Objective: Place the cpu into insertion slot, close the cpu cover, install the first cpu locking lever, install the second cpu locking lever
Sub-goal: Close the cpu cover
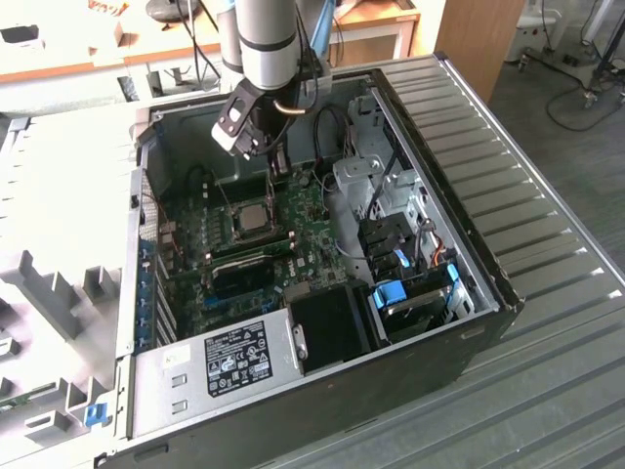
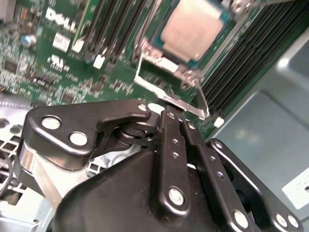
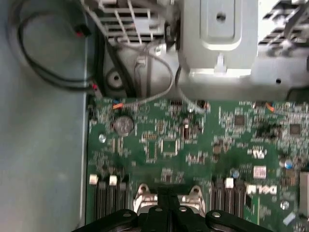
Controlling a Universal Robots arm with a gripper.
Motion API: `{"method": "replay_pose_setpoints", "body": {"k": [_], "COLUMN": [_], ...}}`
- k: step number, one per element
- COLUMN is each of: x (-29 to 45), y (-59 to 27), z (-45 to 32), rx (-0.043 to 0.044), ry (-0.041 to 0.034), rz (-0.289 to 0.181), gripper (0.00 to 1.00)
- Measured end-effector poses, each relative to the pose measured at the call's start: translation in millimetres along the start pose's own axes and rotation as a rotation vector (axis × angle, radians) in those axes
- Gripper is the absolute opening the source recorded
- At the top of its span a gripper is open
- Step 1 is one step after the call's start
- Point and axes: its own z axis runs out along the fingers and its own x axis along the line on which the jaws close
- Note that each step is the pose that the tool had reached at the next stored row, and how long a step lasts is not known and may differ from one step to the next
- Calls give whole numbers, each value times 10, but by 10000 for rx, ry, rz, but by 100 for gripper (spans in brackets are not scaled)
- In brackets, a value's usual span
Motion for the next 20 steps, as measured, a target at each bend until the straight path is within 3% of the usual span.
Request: {"method": "replay_pose_setpoints", "body": {"k": [5, 20], "x": [1, 1], "y": [-116, -120], "z": [4, 5], "rx": [-1, 11], "ry": [45, 47], "rz": [17, 16], "gripper": [11, 11]}}
